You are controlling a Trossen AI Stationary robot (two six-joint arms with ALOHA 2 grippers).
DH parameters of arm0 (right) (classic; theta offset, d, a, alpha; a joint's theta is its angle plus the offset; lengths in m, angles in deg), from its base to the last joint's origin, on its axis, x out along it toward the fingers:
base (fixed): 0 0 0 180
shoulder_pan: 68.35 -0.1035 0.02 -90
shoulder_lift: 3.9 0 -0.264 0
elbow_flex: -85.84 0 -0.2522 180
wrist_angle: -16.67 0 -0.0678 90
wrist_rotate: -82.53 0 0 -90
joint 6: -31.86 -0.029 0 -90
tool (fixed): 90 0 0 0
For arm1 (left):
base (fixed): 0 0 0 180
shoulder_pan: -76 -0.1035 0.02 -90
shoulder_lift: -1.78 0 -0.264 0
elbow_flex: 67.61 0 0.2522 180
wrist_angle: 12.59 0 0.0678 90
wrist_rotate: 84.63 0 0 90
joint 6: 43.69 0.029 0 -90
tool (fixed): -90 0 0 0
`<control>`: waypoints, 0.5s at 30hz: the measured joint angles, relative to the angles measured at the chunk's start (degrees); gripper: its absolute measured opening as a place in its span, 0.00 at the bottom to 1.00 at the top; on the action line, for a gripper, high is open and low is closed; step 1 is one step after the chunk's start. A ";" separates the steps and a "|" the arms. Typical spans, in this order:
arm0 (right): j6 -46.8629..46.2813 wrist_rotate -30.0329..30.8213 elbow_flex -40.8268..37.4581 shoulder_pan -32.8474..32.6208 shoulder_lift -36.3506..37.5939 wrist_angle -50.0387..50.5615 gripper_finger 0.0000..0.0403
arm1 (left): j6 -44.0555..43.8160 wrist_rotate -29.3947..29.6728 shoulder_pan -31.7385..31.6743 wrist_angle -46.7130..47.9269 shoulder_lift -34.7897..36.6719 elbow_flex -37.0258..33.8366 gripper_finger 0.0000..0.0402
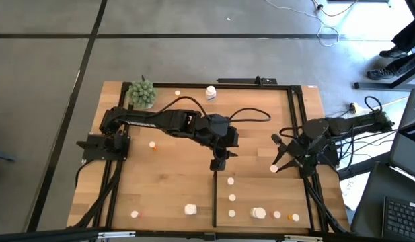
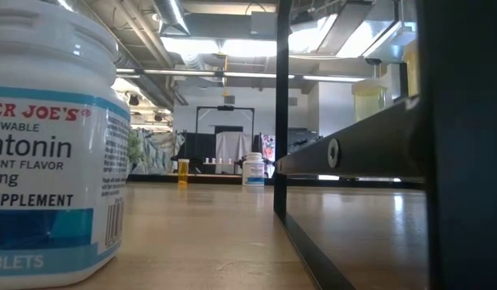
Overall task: Pick and place medicine bottles onto shelf by color
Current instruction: Put the top pink pill bottle on the shelf aligned with the other pink pill bottle
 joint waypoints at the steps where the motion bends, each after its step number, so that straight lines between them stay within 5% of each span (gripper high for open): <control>1: -0.96 -1.63 -2.12 0.84 0.65 -2.94 0.25 | -0.05 0.02 -0.11 -0.31 0.00 0.00 0.38; 6: -5.14 -6.96 -12.80 5.33 3.14 -18.79 0.25 | -0.21 -0.03 -0.63 -1.98 0.00 0.00 0.38; 15: -8.10 -12.09 -22.62 9.03 3.17 -32.37 0.25 | -1.84 -0.09 -1.73 -2.26 0.00 0.00 0.38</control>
